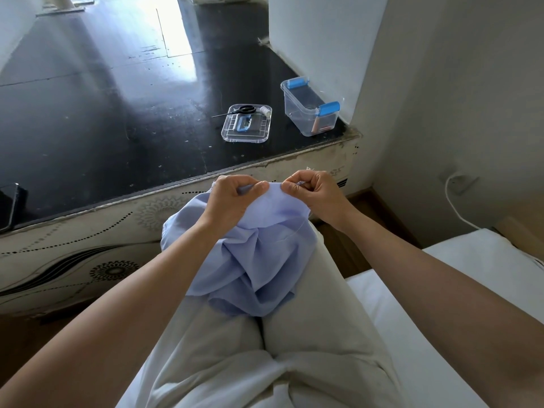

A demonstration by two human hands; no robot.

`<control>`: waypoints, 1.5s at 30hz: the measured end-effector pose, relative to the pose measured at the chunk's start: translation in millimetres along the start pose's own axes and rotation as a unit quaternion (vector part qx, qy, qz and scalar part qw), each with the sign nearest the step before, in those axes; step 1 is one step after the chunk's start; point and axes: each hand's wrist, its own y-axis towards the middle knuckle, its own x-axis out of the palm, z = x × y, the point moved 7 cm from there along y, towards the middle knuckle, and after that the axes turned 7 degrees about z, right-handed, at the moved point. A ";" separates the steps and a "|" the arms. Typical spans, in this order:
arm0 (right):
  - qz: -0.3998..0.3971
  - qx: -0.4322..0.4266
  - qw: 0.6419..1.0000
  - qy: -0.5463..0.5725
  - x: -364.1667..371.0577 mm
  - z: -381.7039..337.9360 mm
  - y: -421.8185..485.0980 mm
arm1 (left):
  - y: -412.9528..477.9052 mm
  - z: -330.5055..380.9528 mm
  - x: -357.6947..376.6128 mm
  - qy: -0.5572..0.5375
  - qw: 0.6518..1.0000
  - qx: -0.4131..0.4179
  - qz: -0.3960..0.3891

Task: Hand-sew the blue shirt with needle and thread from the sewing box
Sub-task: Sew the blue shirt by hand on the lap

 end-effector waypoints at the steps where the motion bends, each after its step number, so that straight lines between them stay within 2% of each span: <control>1: 0.000 0.000 1.000 0.000 0.0 0.1 0.1 | 0.0 0.1 -0.2 -0.004 1.000 0.001 -0.002; 7: 0.004 0.005 1.000 0.009 -1.8 -0.1 0.4 | -0.6 9.6 2.9 -0.045 0.999 -0.020 -0.015; 13: 0.006 0.007 1.000 0.012 -2.1 -1.1 0.0 | 1.7 8.9 3.4 -0.031 0.999 -0.042 0.003; 17: 0.003 0.012 1.000 0.009 -2.4 -0.2 -0.3 | -0.5 10.8 5.7 -0.054 0.997 -0.056 -0.018; 20: 0.002 0.011 1.000 -0.001 -2.6 1.1 -0.7 | -1.4 12.3 7.4 -0.027 0.998 -0.053 -0.019; 30: -0.017 0.091 0.996 0.018 -6.4 10.6 -1.1 | -1.4 13.2 10.1 -0.040 0.997 -0.059 -0.012; 38: 0.020 -0.019 1.000 -0.011 -12.3 0.8 -3.1 | -2.3 12.2 13.4 -0.045 0.995 -0.084 -0.010; 45: -0.001 -0.032 0.999 -0.015 -11.5 -0.8 -5.1 | -6.6 16.1 12.3 -0.085 0.990 -0.114 -0.009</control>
